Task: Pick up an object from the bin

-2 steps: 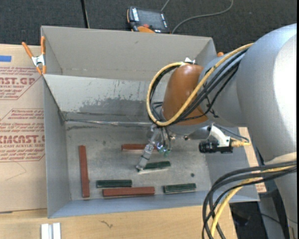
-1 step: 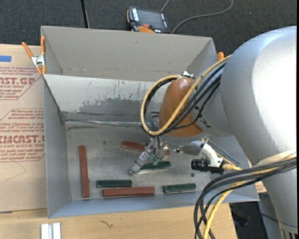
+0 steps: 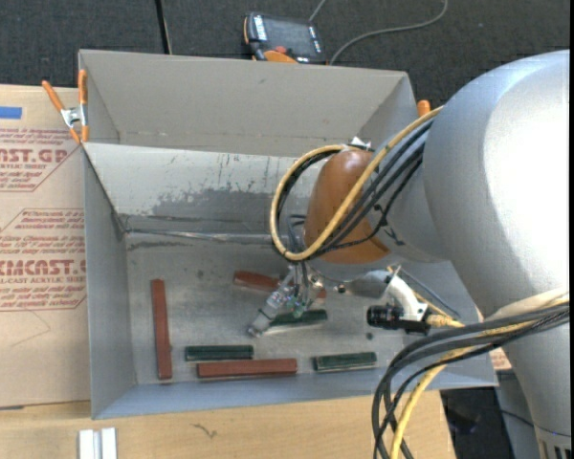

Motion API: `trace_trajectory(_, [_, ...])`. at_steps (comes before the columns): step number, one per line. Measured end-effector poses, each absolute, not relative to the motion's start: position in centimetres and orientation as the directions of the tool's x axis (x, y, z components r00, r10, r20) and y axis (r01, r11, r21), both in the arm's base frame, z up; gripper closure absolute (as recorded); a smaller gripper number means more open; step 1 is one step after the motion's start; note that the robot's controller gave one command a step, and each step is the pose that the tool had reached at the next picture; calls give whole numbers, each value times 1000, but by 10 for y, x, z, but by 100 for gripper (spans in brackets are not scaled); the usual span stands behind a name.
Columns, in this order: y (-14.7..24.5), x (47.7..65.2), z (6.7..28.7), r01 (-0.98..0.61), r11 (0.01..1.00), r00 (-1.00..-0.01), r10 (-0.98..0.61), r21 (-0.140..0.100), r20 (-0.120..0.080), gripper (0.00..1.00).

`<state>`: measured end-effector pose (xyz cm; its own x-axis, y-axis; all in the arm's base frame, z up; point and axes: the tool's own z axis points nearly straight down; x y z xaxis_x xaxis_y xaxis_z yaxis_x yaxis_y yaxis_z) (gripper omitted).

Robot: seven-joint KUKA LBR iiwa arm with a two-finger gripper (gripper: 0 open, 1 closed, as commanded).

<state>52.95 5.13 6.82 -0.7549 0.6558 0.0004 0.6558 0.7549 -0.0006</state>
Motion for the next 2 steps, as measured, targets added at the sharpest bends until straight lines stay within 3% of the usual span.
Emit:
trace_trajectory(1, [51,531,70,656,755,-755,656,2,-2,100])
trace_trajectory(2, [52,532,195,655,755,-755,655,6,-6,100])
